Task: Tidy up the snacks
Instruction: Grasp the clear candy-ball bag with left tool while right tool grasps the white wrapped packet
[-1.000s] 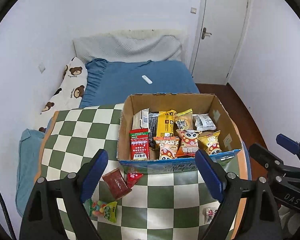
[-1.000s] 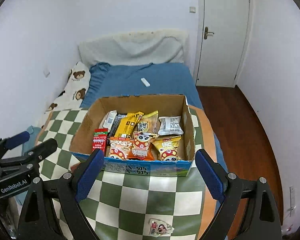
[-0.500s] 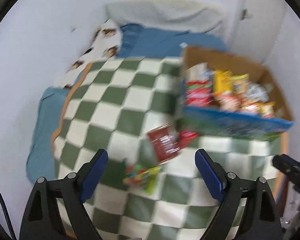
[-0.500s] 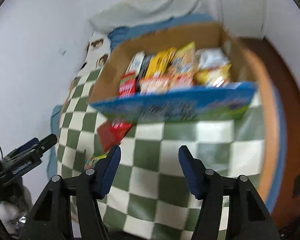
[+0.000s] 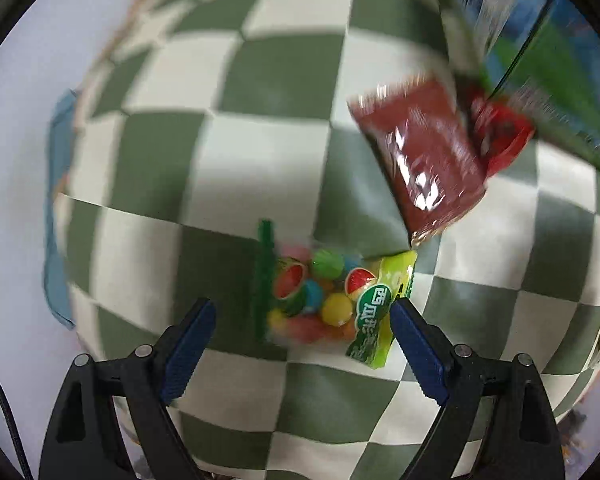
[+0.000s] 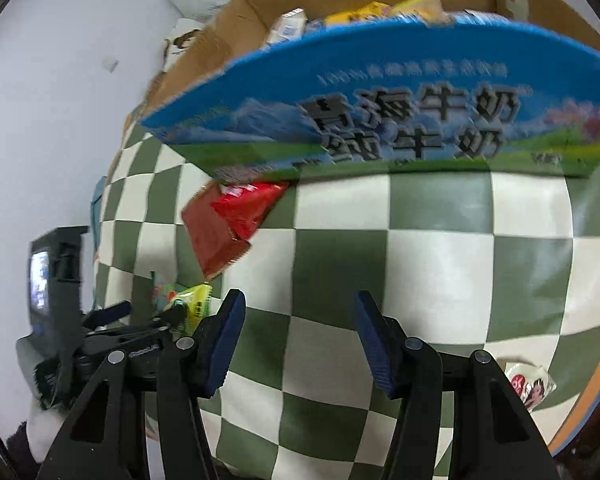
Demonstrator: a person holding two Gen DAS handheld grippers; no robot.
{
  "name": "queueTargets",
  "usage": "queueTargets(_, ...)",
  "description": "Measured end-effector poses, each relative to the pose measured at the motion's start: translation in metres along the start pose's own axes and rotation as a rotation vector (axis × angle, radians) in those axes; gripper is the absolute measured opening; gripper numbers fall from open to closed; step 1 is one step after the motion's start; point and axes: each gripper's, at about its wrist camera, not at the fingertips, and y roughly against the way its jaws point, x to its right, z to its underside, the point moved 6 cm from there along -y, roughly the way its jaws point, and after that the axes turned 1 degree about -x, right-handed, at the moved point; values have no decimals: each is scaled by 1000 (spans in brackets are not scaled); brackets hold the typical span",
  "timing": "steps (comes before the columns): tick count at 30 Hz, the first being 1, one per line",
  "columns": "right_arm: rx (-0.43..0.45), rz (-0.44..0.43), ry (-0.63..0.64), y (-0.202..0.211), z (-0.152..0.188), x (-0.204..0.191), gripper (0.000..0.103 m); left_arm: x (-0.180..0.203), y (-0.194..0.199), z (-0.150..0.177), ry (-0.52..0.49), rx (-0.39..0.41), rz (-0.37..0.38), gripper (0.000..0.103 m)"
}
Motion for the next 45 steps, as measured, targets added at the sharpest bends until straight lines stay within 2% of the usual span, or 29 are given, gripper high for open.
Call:
queueTargets(2, -2, 0, -40, 0, 3, 8, 60, 6, -10, -1, -25, 2, 23, 89)
queueTargets(3, -8, 6, -64, 1, 4, 15, 65, 8, -10, -2, -32, 19, 28, 84)
queueTargets(4, -7, 14, -101, 5, 8, 26, 73, 10, -10, -1, -34, 32, 34, 75)
queueTargets(5, -4, 19, -119, 9, 9, 31, 75, 13, -9, 0, -41, 40, 36, 75)
queueTargets(7, 18, 34, -179, 23, 14, 53, 75, 19, -7, 4, -59, 59, 32, 73)
queueTargets(12, 71, 73, -319, 60, 31, 105, 78, 51, -1, 27, -72, 31, 136, 72)
queueTargets(18, 54, 125, -446, 65, 59, 162, 79, 123, 6, 54, -156, 4, 227, 72)
queueTargets(23, 23, 161, -370, 42, 62, 167, 79, 162, 13, 60, -214, 13, 242, 72)
queueTargets(27, -16, 190, -278, 12, 65, 162, 78, 180, 22, 60, -234, 21, 243, 72)
queueTargets(29, -9, 207, -228, 1, 65, 156, 64, 183, 23, 60, -234, 20, 245, 71)
queueTargets(30, -10, 228, -204, -2, 64, 155, 63, 182, 25, 51, -234, 19, 245, 70)
queueTargets(33, 8, 265, -145, -3, 61, 147, 60, 182, 31, 53, -230, 19, 249, 67)
queueTargets(38, 26, 239, -114, 2, 55, 132, 52, 187, 33, 54, -234, 25, 247, 65)
queueTargets(40, 26, 241, -99, 1, 51, 127, 52, 188, 32, 52, -248, 21, 252, 67)
queueTargets(41, 16, 242, -94, -2, 50, 127, 52, 191, 27, 52, -255, -3, 259, 72)
queueTargets(42, -6, 242, -91, -6, 49, 126, 52, 178, 18, 54, -268, -28, 268, 77)
queueTargets(43, -17, 234, -102, -11, 48, 128, 53, 183, 6, 48, -289, -55, 272, 78)
queueTargets(45, -30, 230, -107, -18, 47, 129, 53, 186, 0, 48, -297, -51, 262, 78)
